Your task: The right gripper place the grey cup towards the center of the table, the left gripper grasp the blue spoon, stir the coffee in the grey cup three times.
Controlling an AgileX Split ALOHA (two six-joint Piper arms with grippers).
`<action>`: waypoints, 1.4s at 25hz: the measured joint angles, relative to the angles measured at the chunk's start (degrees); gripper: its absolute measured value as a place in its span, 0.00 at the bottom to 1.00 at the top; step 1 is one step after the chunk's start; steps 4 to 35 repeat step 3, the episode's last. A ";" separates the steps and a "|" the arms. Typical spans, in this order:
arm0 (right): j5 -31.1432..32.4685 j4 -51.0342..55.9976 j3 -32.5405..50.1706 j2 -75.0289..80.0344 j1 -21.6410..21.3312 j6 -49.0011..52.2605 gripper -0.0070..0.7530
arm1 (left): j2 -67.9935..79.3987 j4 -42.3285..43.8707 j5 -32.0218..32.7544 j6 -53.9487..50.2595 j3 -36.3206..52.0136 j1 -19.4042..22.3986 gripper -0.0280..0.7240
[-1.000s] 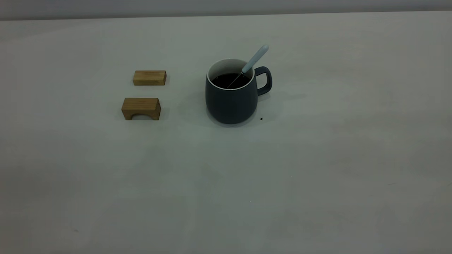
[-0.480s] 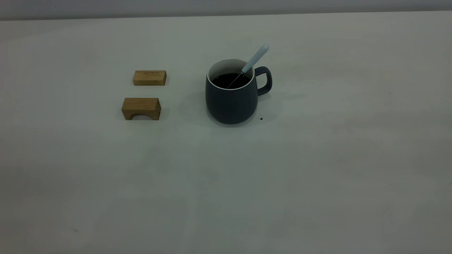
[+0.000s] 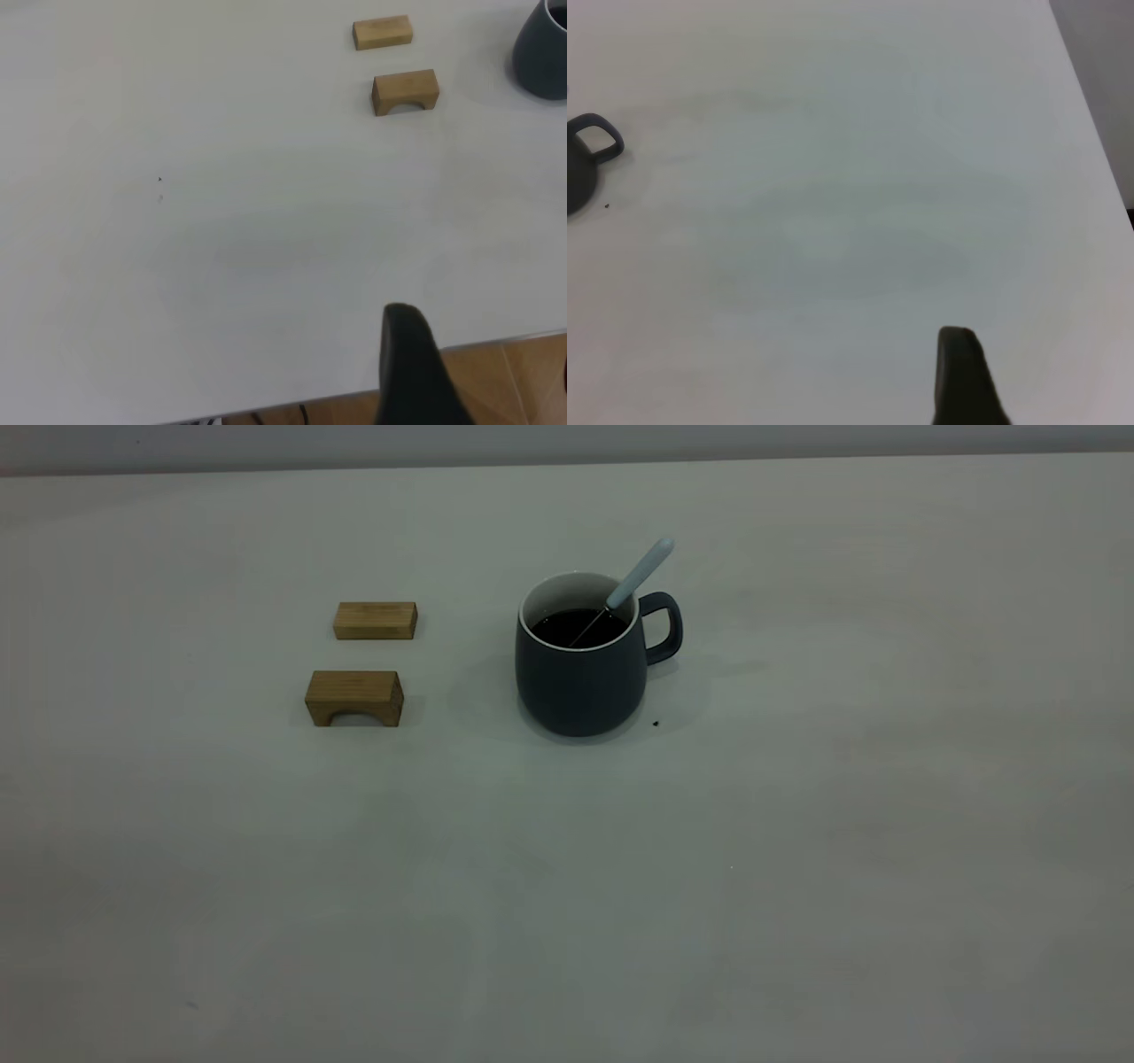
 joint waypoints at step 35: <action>0.00 0.00 0.00 0.00 0.00 0.00 0.66 | 0.00 0.00 0.00 0.00 0.00 0.00 0.67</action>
